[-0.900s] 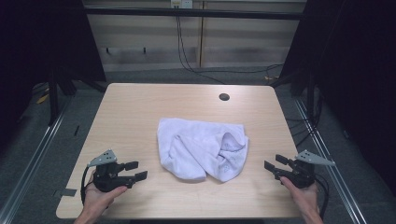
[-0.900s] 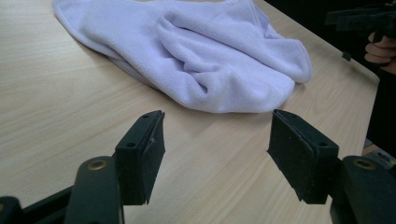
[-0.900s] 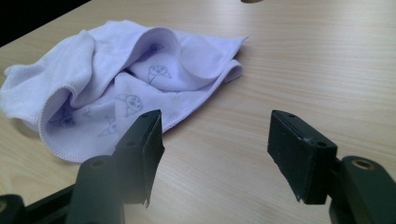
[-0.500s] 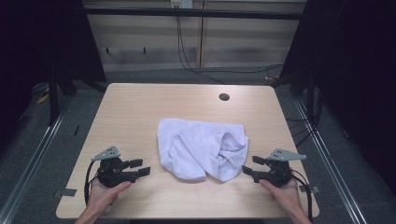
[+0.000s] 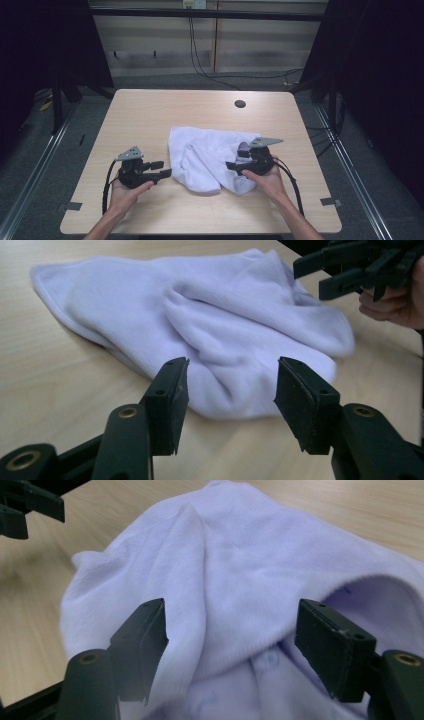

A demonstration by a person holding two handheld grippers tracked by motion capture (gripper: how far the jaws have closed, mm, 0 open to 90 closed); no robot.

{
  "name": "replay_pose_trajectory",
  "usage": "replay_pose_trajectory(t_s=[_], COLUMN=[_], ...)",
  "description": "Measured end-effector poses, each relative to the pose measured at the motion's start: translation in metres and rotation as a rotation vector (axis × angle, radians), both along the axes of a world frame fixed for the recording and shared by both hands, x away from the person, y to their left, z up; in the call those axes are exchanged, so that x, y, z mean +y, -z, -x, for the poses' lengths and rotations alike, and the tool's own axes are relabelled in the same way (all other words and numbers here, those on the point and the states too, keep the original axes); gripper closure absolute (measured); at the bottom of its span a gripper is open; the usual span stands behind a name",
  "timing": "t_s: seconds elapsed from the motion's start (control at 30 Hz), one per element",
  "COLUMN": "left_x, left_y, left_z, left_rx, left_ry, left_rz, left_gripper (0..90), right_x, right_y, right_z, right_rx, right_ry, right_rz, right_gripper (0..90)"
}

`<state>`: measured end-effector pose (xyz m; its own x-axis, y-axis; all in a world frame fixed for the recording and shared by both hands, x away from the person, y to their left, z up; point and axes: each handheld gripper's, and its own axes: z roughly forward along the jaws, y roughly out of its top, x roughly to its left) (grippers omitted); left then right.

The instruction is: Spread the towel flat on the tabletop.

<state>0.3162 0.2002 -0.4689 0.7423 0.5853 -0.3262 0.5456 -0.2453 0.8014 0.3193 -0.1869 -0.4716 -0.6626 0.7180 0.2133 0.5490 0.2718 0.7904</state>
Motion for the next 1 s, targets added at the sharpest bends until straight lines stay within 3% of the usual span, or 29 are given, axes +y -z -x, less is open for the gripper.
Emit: replay_pose_trajectory(t_s=[0.07,0.17,0.2,0.33,0.4,0.5,0.57,0.6,0.63,0.73,0.77,0.83,0.93,1.0], left_x=[-0.009,-0.024,-0.028,-0.040,-0.042,-0.040,-0.039,-0.039,-0.039,-0.036,-0.036,-0.033,-0.025,-0.019], left_y=[0.004,0.012,0.015,0.022,0.023,0.023,0.024,0.027,0.028,0.030,0.029,0.027,0.025,0.022], left_z=[-0.009,-0.020,-0.023,-0.026,-0.026,-0.027,-0.027,-0.027,-0.026,-0.014,-0.010,0.002,0.024,0.036], left_rx=[-0.019,-0.002,0.004,0.006,-0.003,-0.004,-0.007,0.016,0.025,0.033,0.033,0.049,0.098,0.110], left_ry=[-0.003,0.018,0.023,0.043,0.048,0.053,0.058,0.066,0.078,0.130,0.136,0.148,0.175,0.187], left_rz=[-0.026,-0.069,-0.074,-0.112,-0.128,-0.122,-0.131,-0.139,-0.143,-0.156,-0.160,-0.166,-0.159,-0.150], left_gripper=[46.4,44.3,43.4,39.5,38.4,36.9,36.7,37.1,43.4,67.8,74.7,76.9,75.6,69.5], right_x=[0.008,0.016,0.017,0.021,0.023,0.032,0.038,0.041,0.045,0.045,0.043,0.038,0.024,0.011], right_y=[0.009,0.030,0.031,0.029,0.030,0.030,0.031,0.031,0.031,0.029,0.029,0.024,0.008,-0.003], right_z=[-0.011,-0.018,-0.017,-0.012,-0.010,-0.006,-0.004,-0.001,0.000,-0.001,-0.001,0.000,0.010,0.020], right_rx=[0.028,0.070,0.058,0.051,0.051,0.049,0.067,0.063,0.065,0.077,0.084,0.082,0.058,0.036], right_ry=[0.003,-0.014,-0.014,-0.039,-0.076,-0.137,-0.189,-0.208,-0.226,-0.214,-0.210,-0.195,-0.179,-0.162], right_rz=[0.024,0.079,0.090,0.130,0.107,0.092,0.054,0.058,0.062,0.044,0.030,0.017,-0.019,-0.039], right_gripper=[30.0,31.2,33.6,55.7,64.6,70.8,73.2,73.5,73.5,70.4,65.2,54.4,52.1,51.2])
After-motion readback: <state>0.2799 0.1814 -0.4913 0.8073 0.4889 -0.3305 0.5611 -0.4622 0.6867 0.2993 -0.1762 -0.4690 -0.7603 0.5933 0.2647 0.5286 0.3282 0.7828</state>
